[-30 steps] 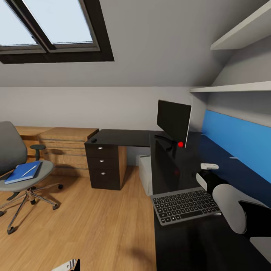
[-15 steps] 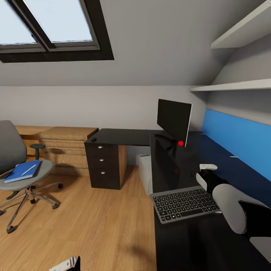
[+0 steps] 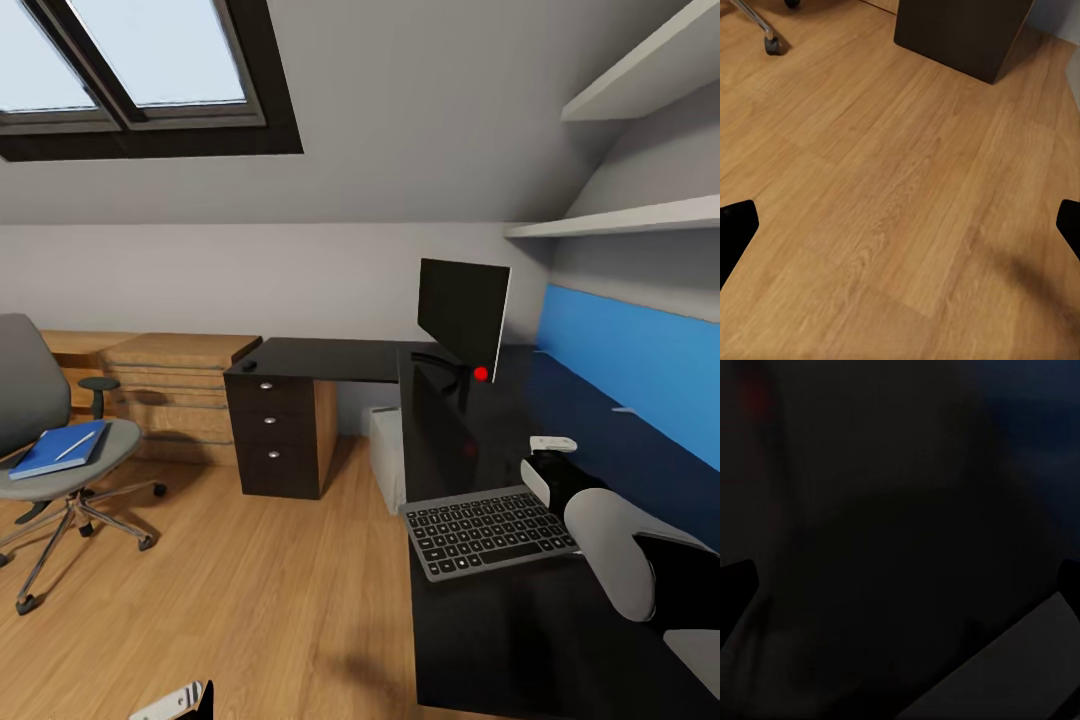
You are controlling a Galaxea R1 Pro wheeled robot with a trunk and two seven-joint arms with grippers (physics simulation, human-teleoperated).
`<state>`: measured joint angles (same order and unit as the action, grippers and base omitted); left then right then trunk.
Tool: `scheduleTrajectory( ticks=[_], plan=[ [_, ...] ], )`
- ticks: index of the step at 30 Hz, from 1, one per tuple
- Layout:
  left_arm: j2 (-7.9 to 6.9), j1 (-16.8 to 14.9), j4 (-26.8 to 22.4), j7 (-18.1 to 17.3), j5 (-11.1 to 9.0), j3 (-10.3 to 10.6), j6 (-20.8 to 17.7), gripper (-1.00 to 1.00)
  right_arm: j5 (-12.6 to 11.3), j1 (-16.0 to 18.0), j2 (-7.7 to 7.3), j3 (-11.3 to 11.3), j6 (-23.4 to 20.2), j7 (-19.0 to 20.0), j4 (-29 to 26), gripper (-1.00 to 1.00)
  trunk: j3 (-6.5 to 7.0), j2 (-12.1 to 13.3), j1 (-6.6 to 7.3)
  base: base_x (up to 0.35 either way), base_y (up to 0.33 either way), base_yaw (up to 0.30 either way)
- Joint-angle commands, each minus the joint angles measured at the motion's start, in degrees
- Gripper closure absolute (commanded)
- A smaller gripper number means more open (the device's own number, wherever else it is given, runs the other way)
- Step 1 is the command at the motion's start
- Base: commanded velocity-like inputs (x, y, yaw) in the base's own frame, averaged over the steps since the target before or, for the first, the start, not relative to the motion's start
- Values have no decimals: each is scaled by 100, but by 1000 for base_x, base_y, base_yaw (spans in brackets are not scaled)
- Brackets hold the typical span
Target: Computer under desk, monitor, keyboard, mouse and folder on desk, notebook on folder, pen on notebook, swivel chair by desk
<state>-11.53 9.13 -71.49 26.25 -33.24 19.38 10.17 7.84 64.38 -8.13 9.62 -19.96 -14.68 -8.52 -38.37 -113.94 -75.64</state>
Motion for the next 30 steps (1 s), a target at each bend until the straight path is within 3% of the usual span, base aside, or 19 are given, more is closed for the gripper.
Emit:
scheduleTrajectory(
  ticks=[1, 22, 30],
  plan=[
    [-7, -2, -5, 22, -60, 21, 42, -100, 59, 2, 3, 42, -34, 0, -9, -100, -5, -3, 0, 0, 0, 0],
    [-7, -2, 34, 4, -51, 48, 46, -100, 66, 4, 4, 7, -57, -9, -5, -100, -5, -3, 0, 0, 0, 0],
    [-7, -3, 33, 16, -51, 49, 52, -100, 68, 4, 4, -101, -363, -9, 21, -100, -5, -3, 0, 0, 0, 0]
  ],
)
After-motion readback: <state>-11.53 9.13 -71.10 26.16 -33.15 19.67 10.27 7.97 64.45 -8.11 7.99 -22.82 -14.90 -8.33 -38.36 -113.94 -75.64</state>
